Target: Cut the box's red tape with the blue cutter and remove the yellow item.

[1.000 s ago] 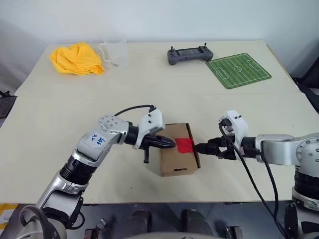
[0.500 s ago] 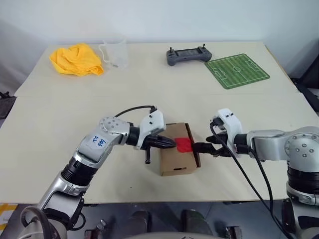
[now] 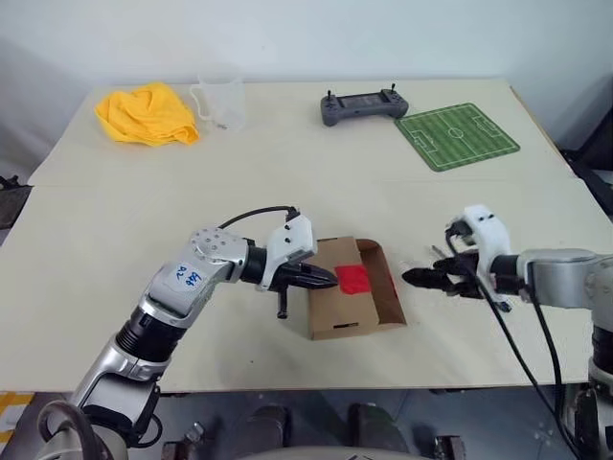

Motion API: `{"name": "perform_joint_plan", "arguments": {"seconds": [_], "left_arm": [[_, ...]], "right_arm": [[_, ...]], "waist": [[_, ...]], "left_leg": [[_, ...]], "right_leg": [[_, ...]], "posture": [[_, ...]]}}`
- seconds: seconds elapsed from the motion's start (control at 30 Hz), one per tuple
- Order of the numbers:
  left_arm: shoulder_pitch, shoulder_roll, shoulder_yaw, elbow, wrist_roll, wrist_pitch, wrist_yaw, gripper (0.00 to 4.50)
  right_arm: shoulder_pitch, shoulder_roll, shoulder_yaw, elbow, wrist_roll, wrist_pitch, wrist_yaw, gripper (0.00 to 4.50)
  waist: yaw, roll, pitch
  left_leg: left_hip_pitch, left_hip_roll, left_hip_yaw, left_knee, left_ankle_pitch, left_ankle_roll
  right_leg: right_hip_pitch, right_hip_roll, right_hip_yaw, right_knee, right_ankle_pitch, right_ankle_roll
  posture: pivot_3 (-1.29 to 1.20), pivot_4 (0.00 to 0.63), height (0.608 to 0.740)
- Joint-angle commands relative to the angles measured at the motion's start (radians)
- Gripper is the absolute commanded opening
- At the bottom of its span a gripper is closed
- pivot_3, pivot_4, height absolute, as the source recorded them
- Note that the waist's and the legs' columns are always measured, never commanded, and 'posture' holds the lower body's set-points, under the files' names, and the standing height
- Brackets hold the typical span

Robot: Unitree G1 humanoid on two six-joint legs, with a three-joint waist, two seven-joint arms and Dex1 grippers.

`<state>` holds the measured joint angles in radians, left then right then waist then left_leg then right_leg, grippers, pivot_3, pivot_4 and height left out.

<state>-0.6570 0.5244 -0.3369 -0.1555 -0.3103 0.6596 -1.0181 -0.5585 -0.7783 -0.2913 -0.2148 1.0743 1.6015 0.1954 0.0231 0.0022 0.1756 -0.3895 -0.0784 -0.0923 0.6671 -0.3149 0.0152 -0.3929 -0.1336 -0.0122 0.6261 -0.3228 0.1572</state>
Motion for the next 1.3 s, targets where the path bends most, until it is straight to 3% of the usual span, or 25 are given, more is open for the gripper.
{"name": "perform_joint_plan", "arguments": {"seconds": [0.03, 0.2, 0.53, 0.63, 0.77, 1.17, 1.3], "left_arm": [[0.01, 0.003, -0.035, 0.019, 0.027, 0.008, -0.006, 0.0], [0.005, 0.007, -0.038, 0.024, 0.029, 0.001, -0.014, 0.0], [0.005, 0.018, -0.032, 0.014, 0.031, 0.006, -0.014, 0.0], [0.004, 0.021, -0.031, 0.012, 0.031, 0.008, -0.014, 0.0], [0.003, 0.021, -0.03, 0.009, 0.031, 0.011, -0.013, 0.0], [0.0, 0.014, -0.033, 0.001, 0.027, 0.019, -0.011, 0.0], [0.001, 0.012, -0.033, -0.001, 0.027, 0.019, -0.009, 0.0]], "right_arm": [[-0.031, 0.027, -0.071, 0.151, 0.113, 0.013, 0.003, 4.48], [-0.038, 0.072, -0.022, 0.292, 0.162, 0.013, -0.033, 4.48], [-0.041, 0.116, 0.089, 0.295, 0.165, 0.013, -0.014, 4.48], [-0.043, 0.126, 0.115, 0.283, 0.167, 0.013, -0.011, 3.91], [-0.046, 0.126, 0.137, 0.276, 0.161, 0.013, 0.007, 2.71], [-0.07, 0.193, 0.192, 0.274, 0.102, 0.013, 0.045, 2.71], [-0.066, 0.207, 0.203, 0.277, 0.073, 0.013, 0.069, 1.77]], "waist": [[0.001, 0.0, 0.0], [-0.001, 0.0, 0.0], [-0.006, 0.0, 0.0], [-0.011, -0.001, -0.001], [-0.015, -0.001, -0.001], [-0.026, -0.001, -0.001], [-0.025, -0.001, -0.001]], "left_leg": [[0.0, 0.0, 0.0, 0.0, 0.0, 0.0], [0.0, 0.0, 0.0, 0.0, 0.0, 0.0], [0.001, 0.0, 0.0, 0.0, 0.0, 0.0], [0.001, 0.001, 0.0, 0.0, 0.0, 0.0], [0.001, 0.001, 0.0, 0.0, 0.0, 0.0], [0.002, 0.001, 0.0, 0.0, 0.0, -0.001], [0.002, 0.001, 0.0, 0.0, 0.0, -0.001]], "right_leg": [[0.0, 0.0, 0.0, 0.0, 0.0, 0.0], [0.0, 0.0, 0.0, 0.0, 0.0, 0.0], [0.0, 0.0, 0.0, 0.0, 0.0, 0.0], [0.001, 0.001, 0.0, 0.0, 0.0, 0.0], [0.001, 0.0, 0.0, 0.0, 0.0, 0.0], [0.0, 0.001, 0.001, 0.0, 0.0, 0.0], [0.0, 0.001, 0.001, 0.0, 0.0, 0.0]], "posture": [[0.0, 0.15, 0.74], [0.0, 0.15, 0.74], [0.0, 0.15, 0.74], [0.0, 0.15, 0.74], [0.0, 0.15, 0.74], [0.0, 0.15, 0.74], [0.0, 0.15, 0.74]]}}
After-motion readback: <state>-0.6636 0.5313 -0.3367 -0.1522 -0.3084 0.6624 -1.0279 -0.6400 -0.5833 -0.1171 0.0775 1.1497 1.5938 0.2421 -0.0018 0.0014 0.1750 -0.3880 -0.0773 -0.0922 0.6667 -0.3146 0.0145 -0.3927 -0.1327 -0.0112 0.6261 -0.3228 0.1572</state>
